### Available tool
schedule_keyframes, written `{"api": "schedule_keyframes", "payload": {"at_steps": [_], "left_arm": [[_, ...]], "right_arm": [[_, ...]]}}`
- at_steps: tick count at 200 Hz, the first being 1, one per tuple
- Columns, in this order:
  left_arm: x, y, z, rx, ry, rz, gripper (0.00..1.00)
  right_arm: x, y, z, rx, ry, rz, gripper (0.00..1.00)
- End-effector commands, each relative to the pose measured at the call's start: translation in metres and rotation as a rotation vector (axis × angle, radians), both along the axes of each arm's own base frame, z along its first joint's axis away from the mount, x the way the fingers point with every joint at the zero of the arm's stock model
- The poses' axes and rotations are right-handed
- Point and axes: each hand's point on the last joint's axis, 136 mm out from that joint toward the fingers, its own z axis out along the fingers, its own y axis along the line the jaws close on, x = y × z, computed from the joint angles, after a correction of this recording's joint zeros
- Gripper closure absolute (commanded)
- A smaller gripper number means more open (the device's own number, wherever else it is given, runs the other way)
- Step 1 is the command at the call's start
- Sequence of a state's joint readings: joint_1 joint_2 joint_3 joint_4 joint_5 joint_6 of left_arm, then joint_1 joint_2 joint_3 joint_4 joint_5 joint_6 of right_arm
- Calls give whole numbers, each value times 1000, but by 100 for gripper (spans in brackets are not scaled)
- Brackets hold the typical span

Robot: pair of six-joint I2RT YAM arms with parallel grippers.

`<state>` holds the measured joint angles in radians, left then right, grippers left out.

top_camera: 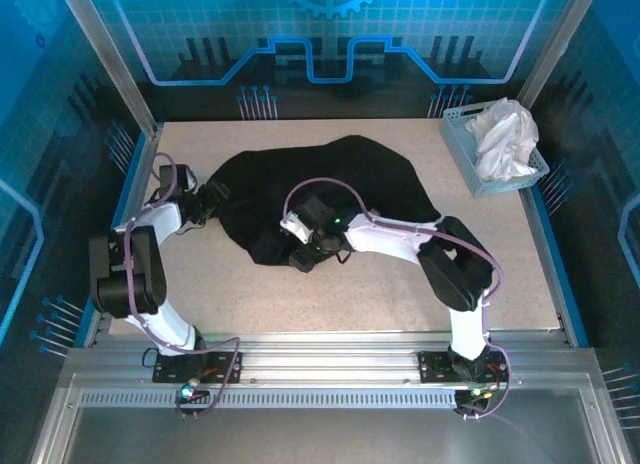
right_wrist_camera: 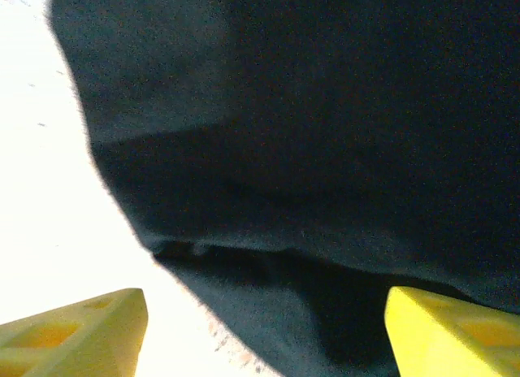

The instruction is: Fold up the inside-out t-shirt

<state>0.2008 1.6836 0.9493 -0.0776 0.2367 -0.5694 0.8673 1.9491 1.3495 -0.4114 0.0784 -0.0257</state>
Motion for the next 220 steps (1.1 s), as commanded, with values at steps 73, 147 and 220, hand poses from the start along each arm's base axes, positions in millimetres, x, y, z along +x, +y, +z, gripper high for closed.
{"api": "schedule_keyframes", "payload": {"at_steps": [73, 147, 220], "left_arm": [[27, -28, 11, -88, -54, -96, 100], [-27, -72, 311, -87, -735, -151, 100], [-100, -83, 439, 27, -1012, -166, 100]], "right_arm": [[17, -18, 88, 121, -86, -51, 100], [-7, -123, 357, 654, -412, -123, 100], [-40, -194, 473, 752, -705, -234, 100]]}}
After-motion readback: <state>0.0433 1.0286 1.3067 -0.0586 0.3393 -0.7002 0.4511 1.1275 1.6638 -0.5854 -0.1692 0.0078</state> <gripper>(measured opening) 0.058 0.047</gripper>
